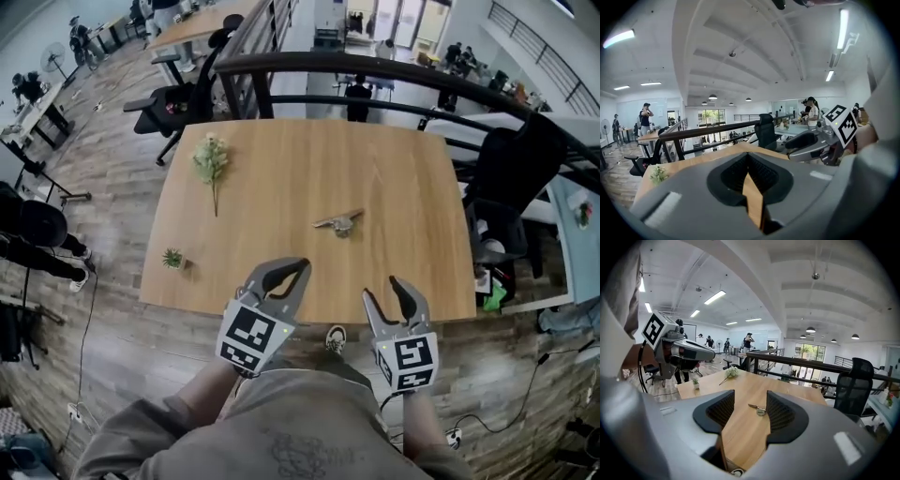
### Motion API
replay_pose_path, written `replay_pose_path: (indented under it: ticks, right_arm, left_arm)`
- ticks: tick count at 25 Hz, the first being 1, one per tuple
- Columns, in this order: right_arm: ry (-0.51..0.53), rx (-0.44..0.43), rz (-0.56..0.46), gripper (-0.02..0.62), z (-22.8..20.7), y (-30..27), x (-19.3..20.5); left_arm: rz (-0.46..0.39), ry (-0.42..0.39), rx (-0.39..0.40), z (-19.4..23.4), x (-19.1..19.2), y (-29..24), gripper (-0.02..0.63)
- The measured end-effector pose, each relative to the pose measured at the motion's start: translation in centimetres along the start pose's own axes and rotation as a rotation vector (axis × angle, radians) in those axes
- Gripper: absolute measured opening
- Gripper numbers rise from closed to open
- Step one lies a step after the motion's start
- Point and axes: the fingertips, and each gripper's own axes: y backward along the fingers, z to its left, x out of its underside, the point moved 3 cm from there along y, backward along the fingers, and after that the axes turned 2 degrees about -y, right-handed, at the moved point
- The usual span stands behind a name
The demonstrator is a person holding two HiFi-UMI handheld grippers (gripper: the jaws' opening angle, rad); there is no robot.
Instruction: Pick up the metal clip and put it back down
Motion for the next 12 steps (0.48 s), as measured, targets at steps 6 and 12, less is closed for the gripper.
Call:
replay_pose_path:
  ticks: [6, 12]
  right_arm:
    - [0.056, -0.108, -0.003, 0.198, -4.5, -2.8, -1.0]
    - [0.105, -0.181, 0.007, 0.198, -6.3, -5.0, -1.3]
  left_arm:
    - [0.02, 0.027, -0.109, 0.8, -1.3, -3.9, 0.002]
    - [0.049, 0.048, -0.184, 1.3, -1.4, -5.3, 0.002]
